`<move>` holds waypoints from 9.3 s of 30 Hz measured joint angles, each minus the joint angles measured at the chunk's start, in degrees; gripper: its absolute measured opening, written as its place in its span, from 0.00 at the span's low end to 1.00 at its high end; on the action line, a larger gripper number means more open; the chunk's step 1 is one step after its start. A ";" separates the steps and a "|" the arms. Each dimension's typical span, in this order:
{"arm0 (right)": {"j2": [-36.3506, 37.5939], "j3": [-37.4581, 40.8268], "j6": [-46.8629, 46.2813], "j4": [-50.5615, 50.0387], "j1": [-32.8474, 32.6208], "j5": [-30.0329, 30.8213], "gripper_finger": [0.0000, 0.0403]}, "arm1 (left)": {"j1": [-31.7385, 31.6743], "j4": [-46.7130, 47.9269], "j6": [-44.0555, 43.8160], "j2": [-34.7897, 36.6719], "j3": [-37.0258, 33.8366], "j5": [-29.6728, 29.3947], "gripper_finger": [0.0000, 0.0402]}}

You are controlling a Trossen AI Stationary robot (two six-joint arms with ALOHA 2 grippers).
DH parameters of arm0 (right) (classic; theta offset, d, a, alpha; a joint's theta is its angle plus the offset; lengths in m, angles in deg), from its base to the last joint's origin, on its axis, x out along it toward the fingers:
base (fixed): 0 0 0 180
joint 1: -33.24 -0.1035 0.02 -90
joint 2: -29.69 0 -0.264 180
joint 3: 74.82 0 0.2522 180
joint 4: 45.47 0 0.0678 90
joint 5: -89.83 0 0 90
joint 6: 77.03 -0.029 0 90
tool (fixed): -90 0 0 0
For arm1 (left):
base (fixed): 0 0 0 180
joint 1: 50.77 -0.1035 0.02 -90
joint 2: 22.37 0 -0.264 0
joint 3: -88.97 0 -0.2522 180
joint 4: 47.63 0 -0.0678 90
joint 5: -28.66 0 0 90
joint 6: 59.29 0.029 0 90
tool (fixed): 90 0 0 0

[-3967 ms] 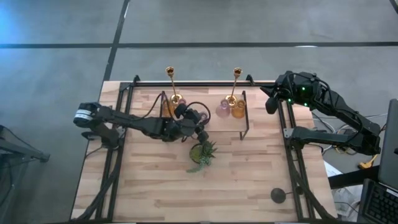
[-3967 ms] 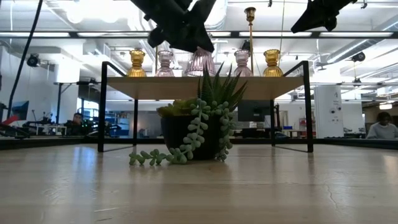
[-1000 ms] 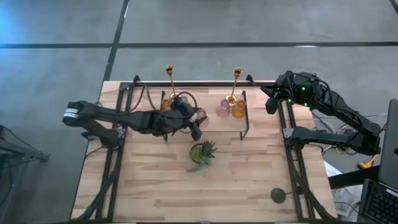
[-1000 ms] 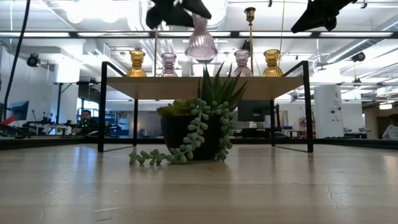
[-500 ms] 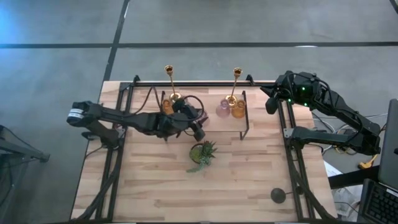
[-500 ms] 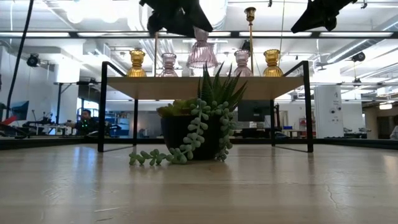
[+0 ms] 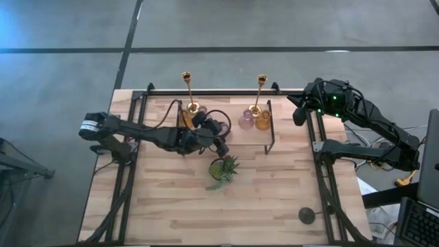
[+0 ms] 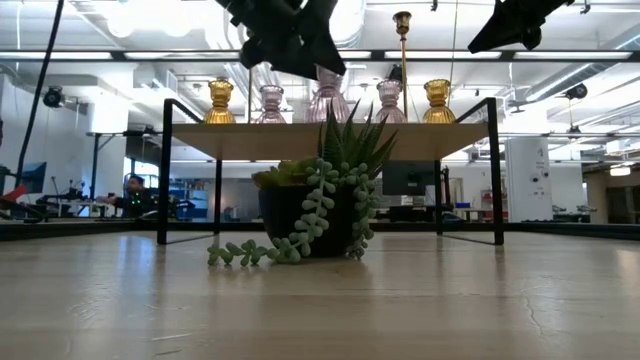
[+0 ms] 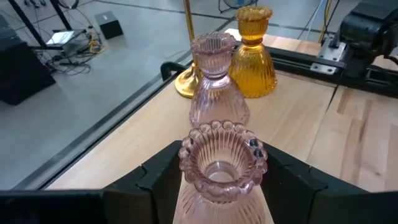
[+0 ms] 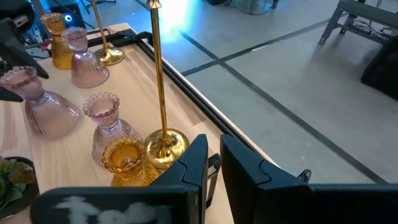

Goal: Pick & Place candle stick holders
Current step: Put the pink glass candle holder on the shelf, then adjust the pink glass candle holder on the shelf, then put the black candle holder on the shelf

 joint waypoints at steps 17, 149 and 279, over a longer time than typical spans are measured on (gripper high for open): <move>-0.01 0.00 -0.15 -0.02 0.00 0.00 0.09 | -0.48 -0.10 0.48 -0.44 -1.27 -3.71 0.49; -0.01 0.48 -1.20 -0.07 -0.02 0.00 0.09 | -7.72 41.81 30.82 7.48 7.66 7.15 0.64; -9.34 -17.42 -10.75 -9.74 -30.56 -6.47 0.02 | 20.98 -2.36 20.22 88.52 -65.37 22.74 0.01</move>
